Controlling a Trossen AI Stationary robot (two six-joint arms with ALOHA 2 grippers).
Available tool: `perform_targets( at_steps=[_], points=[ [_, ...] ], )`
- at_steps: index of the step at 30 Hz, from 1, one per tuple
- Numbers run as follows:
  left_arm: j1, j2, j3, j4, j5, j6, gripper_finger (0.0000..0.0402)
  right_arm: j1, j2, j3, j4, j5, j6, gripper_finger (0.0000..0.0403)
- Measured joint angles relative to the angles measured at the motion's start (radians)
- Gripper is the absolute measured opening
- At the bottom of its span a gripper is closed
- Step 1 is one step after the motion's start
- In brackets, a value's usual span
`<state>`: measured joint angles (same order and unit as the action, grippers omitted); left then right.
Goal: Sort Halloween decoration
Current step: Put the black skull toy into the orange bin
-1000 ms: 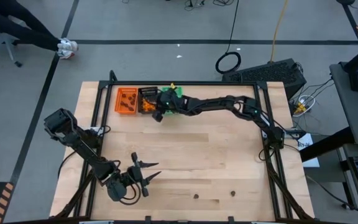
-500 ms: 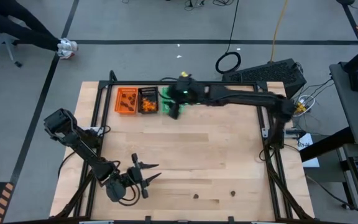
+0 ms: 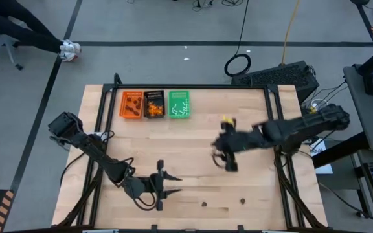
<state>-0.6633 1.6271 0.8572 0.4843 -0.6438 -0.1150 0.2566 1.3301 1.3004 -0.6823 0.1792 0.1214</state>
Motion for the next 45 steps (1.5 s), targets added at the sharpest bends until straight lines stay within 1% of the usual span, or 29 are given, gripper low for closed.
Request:
perform_targets(
  at_steps=[2,4,7,10,12,14,16,19,22,24,27,28,31,36,38,45],
  points=[
    [0.004,0.019,0.025,-0.002,0.047,0.021,0.0162,0.068,-0.039,-0.094,0.066,0.027,0.038,0.0169],
    [0.004,0.054,0.058,-0.006,0.062,0.045,0.0162,0.129,-0.065,-0.182,0.127,0.033,0.08,0.0169],
    [0.004,0.117,0.119,-0.022,0.074,0.062,0.0162,0.214,-0.065,-0.292,0.187,0.034,0.152,0.0169],
    [0.009,0.187,0.181,-0.024,0.091,0.073,0.0162,0.284,-0.056,-0.37,0.232,0.038,0.225,0.0169],
    [0.017,0.234,0.224,-0.027,0.123,0.071,0.0169,0.324,-0.048,-0.402,0.269,0.078,0.269,0.0169],
    [0.025,0.278,0.264,-0.022,0.163,0.059,0.0186,0.362,-0.04,-0.427,0.283,0.134,0.309,0.0169],
    [0.033,0.322,0.299,-0.023,0.171,0.048,0.0209,0.395,-0.028,-0.435,0.327,0.179,0.327,0.0169],
    [0.042,0.388,0.345,-0.025,0.172,0.043,0.0245,0.44,-0.007,-0.44,0.326,0.243,0.339,0.0169],
    [0.056,0.443,0.391,-0.026,0.172,0.012,0.0264,0.469,0.013,-0.44,0.34,0.273,0.339,0.0169],
    [0.063,0.469,0.416,-0.044,0.172,-0.01,0.0265,0.481,0.024,-0.439,0.364,0.293,0.339,0.0169],
    [0.078,0.499,0.434,-0.092,0.182,-0.037,0.0254,0.497,0.034,-0.44,0.365,0.298,0.339,0.0169],
    [0.083,0.508,0.437,-0.1,0.198,-0.051,0.0249,0.498,0.038,-0.44,0.373,0.299,0.341,0.0169],
    [0.098,0.518,0.442,-0.117,0.294,-0.071,0.0234,0.504,0.041,-0.44,0.368,0.322,0.342,0.0169],
    [0.112,0.545,0.441,-0.11,0.349,-0.083,0.022,0.505,0.043,-0.439,0.372,0.331,0.341,0.0169],
    [0.117,0.557,0.443,-0.07,0.377,-0.09,0.0219,0.505,0.043,-0.439,0.372,0.35,0.339,0.0169],
    [0.128,0.582,0.442,-0.054,0.367,-0.085,0.0219,0.504,0.043,-0.439,0.371,0.35,0.329,0.0169]
  ],
)
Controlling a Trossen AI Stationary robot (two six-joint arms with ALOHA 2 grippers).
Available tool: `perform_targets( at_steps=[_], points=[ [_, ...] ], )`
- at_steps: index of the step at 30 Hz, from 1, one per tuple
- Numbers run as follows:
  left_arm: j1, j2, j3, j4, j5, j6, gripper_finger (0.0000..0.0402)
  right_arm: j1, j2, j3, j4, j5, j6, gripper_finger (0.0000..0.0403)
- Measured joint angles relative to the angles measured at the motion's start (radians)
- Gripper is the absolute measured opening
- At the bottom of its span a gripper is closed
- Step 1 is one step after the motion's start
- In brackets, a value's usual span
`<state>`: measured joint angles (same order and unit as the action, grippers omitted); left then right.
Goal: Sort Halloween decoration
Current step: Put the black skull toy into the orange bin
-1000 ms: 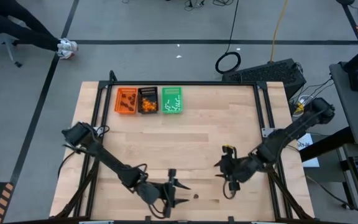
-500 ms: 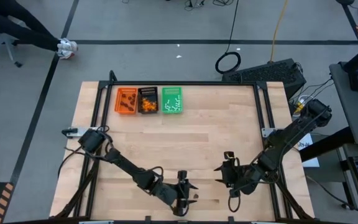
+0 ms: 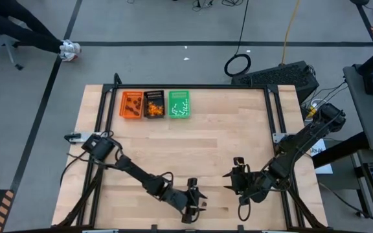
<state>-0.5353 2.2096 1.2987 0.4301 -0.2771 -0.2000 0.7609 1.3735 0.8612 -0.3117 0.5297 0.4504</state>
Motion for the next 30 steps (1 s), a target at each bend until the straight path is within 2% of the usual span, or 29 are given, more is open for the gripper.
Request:
perform_targets(
  at_steps=[7,12,21,26,30],
  points=[
    [0.018,0.055,0.0,0.032,-0.001,-0.023,0.0219,0.0,0.0,0.0,0.004,0.001,-0.016,0.0169],
    [0.018,0.065,0.001,0.035,0.038,-0.019,0.0219,0.0,0.0,0.0,0.004,0.002,-0.021,0.0169],
    [0.039,0.078,0.001,0.045,0.041,0.002,0.0218,0.0,0.0,0.0,-0.001,0.024,-0.029,0.0169],
    [0.055,0.078,0.001,0.093,0.167,0.046,0.0218,0.0,0.0,0.0,0.0,0.024,-0.028,0.0169],
    [0.065,0.079,0.0,0.081,0.212,0.065,0.0218,0.0,0.0,0.0,0.0,0.024,-0.027,0.0169]
  ],
)
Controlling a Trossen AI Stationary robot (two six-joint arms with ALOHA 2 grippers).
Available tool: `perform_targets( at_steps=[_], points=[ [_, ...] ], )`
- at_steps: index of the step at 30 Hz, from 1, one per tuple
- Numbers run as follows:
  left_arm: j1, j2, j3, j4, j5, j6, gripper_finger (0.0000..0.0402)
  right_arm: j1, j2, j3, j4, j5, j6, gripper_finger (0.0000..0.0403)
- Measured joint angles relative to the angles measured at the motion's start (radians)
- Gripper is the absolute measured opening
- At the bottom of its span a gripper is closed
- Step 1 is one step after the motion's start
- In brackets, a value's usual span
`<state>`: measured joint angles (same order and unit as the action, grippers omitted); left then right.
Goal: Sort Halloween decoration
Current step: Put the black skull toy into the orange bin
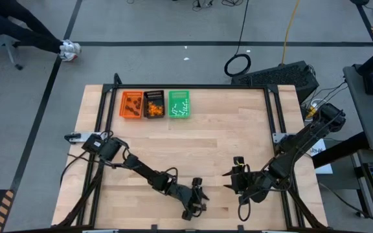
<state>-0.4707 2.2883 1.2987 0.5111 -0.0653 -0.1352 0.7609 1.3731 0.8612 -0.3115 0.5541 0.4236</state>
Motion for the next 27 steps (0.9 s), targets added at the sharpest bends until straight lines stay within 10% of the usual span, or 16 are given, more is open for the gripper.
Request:
perform_targets(
  at_steps=[11,27],
  points=[
    [0.016,0.044,0.002,0.038,0.027,0.03,0.021,0.0,0.0,0.0,0.001,0.0,0.002,0.0169],
    [0.026,0.051,0.003,0.024,0.035,0.047,0.0065,0.0,0.0,0.0,0.001,0.0,0.01,0.0169]
  ],
)
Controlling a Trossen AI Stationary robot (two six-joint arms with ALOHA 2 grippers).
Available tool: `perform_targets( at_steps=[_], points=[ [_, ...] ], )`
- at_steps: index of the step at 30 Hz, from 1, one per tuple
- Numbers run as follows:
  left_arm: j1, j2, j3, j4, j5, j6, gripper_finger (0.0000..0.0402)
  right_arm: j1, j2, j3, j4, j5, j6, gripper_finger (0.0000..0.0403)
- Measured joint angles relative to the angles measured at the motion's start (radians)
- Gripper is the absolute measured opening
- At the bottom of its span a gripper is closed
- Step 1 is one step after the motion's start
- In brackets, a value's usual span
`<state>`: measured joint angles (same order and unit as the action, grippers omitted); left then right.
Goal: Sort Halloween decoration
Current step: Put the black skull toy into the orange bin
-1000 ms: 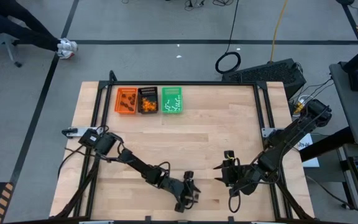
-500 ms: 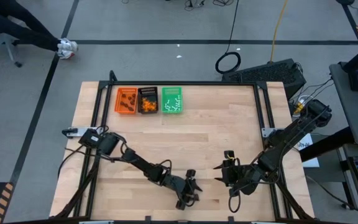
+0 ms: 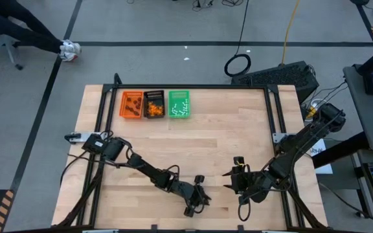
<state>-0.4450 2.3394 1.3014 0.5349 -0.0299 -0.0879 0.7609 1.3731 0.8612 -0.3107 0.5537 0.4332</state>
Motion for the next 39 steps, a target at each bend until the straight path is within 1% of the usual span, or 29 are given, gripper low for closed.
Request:
perform_targets(
  at_steps=[2,6,12,16,19,24,28,32,36,39],
  points=[
    [0.0,-0.012,0.0,-0.024,0.003,0.016,0.0066,0.0,0.0,0.0,0.0,0.0,0.001,0.0169],
    [0.0,-0.062,-0.003,-0.114,0.005,0.063,0.008,0.0,0.0,0.0,-0.001,-0.002,0.004,0.0169],
    [-0.002,-0.169,-0.005,-0.301,-0.009,0.13,0.0075,0.0,0.0,0.0,0.003,-0.003,0.002,0.0169],
    [-0.005,-0.235,-0.004,-0.412,-0.044,0.229,0.0074,0.0,0.0,0.0,0.004,-0.003,-0.004,0.0169],
    [-0.013,-0.27,-0.005,-0.462,-0.064,0.322,0.0075,0.0,0.0,0.0,0.004,-0.002,-0.008,0.0169],
    [-0.029,-0.319,-0.003,-0.518,-0.093,0.493,0.0076,0.0,0.0,0.0,0.004,-0.001,-0.011,0.0169],
    [-0.043,-0.347,-0.004,-0.535,-0.139,0.624,0.0077,0.0,0.0,0.0,0.003,-0.001,-0.011,0.0169],
    [-0.057,-0.369,-0.003,-0.538,-0.143,0.75,0.0078,0.0,0.0,0.0,0.003,0.0,-0.011,0.0169],
    [-0.068,-0.393,-0.003,-0.541,-0.172,0.804,0.0078,0.0,0.0,0.0,0.003,0.0,-0.011,0.0169],
    [-0.07,-0.398,-0.003,-0.547,-0.206,0.811,0.0078,0.0,0.0,0.0,0.003,0.0,-0.011,0.0169]
  ],
)
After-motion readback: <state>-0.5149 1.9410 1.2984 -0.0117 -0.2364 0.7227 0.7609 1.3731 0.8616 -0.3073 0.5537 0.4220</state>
